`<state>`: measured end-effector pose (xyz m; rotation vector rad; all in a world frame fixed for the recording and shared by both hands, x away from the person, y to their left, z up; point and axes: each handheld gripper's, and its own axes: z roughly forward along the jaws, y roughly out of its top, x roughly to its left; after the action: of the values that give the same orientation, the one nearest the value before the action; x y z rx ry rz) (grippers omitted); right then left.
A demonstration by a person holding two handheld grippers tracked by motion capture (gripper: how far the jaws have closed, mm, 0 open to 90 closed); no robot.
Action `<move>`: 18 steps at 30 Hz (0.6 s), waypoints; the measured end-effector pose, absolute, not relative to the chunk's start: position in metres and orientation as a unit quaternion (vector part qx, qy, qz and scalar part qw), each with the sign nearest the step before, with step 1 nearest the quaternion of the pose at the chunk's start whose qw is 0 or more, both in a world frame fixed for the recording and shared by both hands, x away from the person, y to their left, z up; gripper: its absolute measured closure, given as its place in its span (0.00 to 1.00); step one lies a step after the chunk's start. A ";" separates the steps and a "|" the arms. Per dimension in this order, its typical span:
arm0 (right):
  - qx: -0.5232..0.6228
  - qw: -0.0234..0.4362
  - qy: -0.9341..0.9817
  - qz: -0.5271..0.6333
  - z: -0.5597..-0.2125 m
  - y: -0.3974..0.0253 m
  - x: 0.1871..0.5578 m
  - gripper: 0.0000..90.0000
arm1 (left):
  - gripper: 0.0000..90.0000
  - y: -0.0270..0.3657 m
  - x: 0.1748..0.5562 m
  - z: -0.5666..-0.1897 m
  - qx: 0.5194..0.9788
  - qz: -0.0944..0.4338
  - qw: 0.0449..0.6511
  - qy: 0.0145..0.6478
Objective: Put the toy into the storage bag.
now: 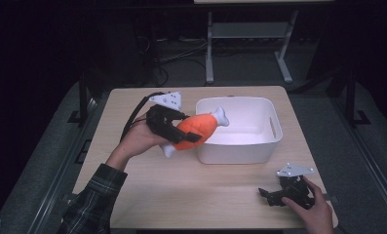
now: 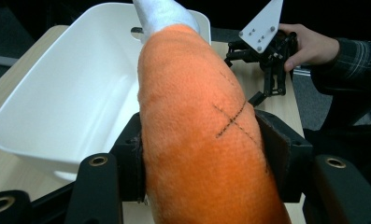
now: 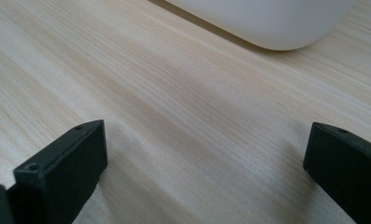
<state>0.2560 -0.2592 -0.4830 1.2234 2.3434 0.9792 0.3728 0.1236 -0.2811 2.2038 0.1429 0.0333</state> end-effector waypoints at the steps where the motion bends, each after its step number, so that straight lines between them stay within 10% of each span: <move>1: 0.428 0.161 0.821 0.343 -0.483 -0.259 0.256 0.00 | 0.46 0.121 0.374 -0.280 0.891 0.014 0.449 0.056; 18: 0.428 0.161 0.821 0.343 -0.483 -0.259 0.256 0.00 | 0.46 0.085 0.405 -0.275 0.895 0.005 0.444 0.025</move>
<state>0.2560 -0.2592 -0.4830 1.2229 2.3430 0.9780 0.4051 0.0850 -0.2746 2.2195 0.0629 0.0135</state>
